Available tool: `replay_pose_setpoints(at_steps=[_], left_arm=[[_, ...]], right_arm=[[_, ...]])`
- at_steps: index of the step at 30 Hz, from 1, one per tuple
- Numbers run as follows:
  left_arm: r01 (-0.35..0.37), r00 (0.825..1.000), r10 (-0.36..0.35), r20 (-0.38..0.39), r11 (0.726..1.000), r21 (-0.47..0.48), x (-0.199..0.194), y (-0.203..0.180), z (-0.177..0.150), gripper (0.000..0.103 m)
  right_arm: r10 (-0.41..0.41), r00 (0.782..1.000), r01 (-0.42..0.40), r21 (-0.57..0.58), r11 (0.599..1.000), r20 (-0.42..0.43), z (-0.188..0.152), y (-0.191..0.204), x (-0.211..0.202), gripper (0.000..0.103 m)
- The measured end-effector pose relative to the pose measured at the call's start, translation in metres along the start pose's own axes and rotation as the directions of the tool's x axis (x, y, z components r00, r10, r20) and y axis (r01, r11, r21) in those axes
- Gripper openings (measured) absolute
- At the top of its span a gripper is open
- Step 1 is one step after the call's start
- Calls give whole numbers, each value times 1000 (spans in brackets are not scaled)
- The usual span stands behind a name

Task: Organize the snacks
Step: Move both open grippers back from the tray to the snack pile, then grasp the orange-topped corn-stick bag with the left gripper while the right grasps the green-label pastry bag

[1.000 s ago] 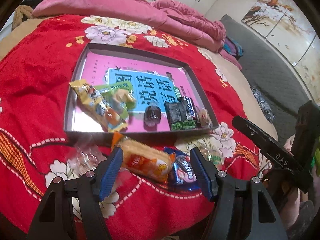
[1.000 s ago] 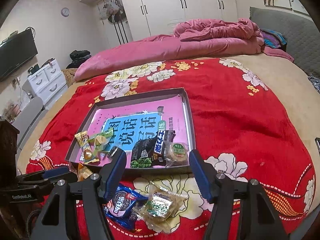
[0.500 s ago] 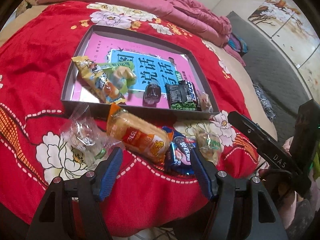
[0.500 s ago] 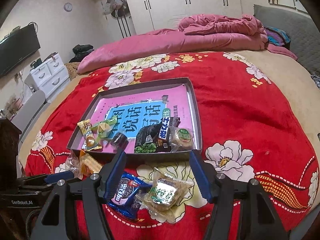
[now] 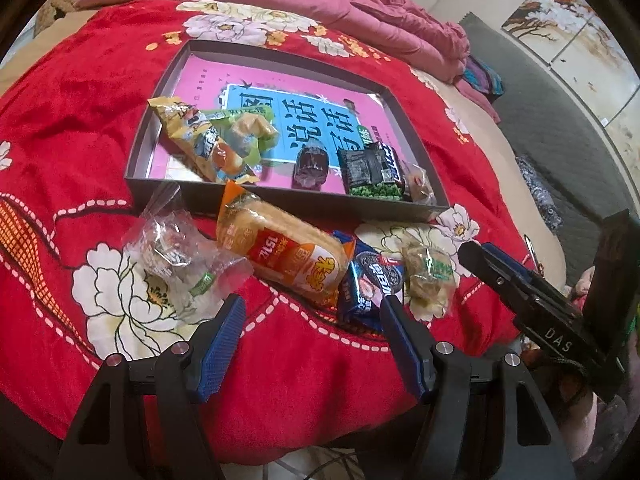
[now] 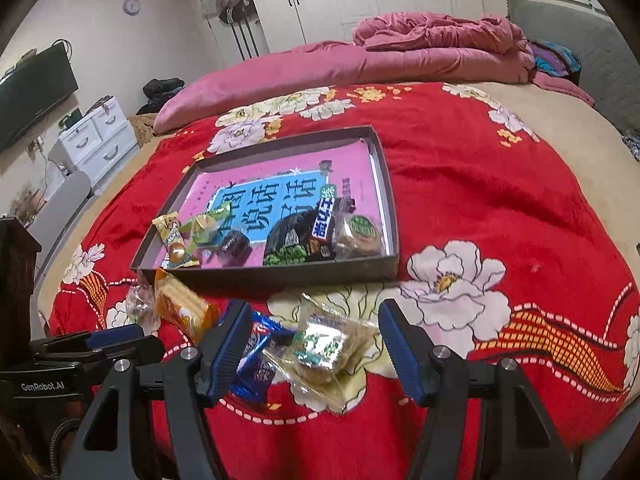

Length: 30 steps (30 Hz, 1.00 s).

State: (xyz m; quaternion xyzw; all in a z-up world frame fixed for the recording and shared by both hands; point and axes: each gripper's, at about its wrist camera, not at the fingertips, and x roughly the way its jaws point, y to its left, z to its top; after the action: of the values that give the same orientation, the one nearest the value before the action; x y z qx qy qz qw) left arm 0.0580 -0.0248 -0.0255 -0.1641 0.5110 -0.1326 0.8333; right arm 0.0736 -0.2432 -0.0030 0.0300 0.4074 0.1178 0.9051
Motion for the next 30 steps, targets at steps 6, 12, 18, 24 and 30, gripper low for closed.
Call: replay_pose_setpoints(at_steps=[6, 12, 18, 24, 30], left_arm=[[9, 1000, -9, -16, 1000, -13, 2, -1, -7, 71], [3, 999, -4, -32, 999, -36, 6, -3, -12, 71], [28, 998, -32, -49, 997, -75, 13, -8, -11, 71], [46, 996, -57, -64, 986, -158, 24, -3, -1, 71], [53, 996, -70, -56, 965, -258, 29, 7, 7, 71]], right_arm=[[-7, 1000, 8, 7, 1000, -29, -10, -2, 5, 65], [-9, 998, 11, 26, 1000, -56, -15, -5, 10, 65], [-7, 998, 10, 37, 999, -69, -18, -10, 14, 65], [5, 997, 1, 74, 997, -81, -19, -14, 19, 65], [17, 994, -4, 116, 993, -112, -21, -14, 33, 65]])
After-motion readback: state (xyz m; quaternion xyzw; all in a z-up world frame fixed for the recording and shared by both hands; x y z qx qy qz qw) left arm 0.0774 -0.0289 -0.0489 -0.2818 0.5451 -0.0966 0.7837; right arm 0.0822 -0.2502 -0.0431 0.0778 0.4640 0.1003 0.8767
